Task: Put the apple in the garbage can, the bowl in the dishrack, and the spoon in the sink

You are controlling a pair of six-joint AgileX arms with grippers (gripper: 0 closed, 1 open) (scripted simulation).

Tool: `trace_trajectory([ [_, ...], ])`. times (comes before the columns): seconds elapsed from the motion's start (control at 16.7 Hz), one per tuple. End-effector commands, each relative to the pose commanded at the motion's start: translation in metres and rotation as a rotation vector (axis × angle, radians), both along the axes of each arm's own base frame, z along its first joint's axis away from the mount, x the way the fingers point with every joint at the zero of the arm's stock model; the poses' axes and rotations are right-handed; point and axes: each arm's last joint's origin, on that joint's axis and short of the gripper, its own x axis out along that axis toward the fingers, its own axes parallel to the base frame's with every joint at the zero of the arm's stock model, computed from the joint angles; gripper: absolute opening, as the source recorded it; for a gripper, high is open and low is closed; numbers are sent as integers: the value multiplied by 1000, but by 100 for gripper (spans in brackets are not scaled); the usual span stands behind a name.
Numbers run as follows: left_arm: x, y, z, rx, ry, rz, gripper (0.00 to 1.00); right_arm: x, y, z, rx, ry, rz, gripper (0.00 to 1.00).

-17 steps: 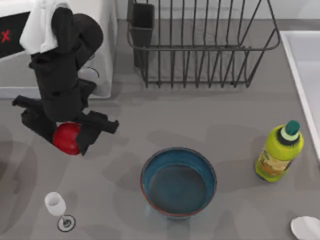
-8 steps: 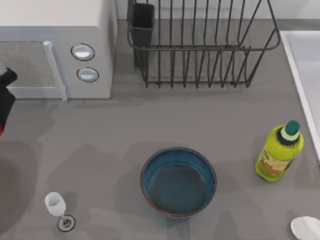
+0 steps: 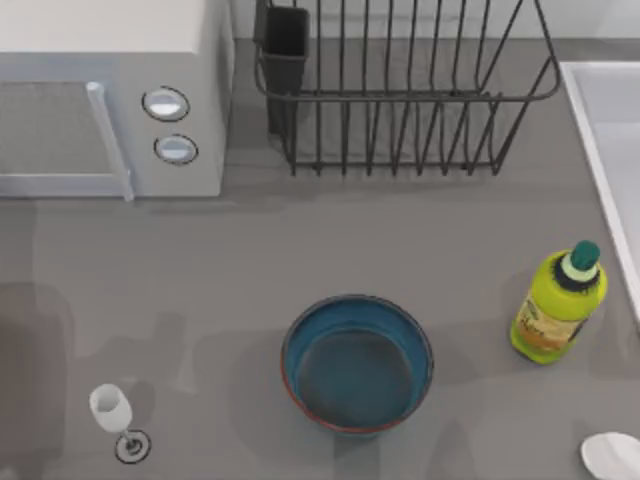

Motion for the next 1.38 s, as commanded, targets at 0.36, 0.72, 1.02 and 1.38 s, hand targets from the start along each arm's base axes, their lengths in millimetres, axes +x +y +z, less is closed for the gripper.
trace_trajectory([
  [0.36, 2, 0, -6, -2, 8, -9, 0, 0, 0, 0, 0, 0, 0, 100],
  [0.72, 7, 3, -57, 4, -14, -5, 0, 0, 0, 0, 0, 0, 0, 100],
  [1.02, 7, 4, -70, 0, 0, 0, 0, 0, 0, 0, 0, 0, 0, 100],
  [1.38, 7, 4, -70, 0, 0, 0, 38, 0, 0, 0, 0, 0, 0, 100],
])
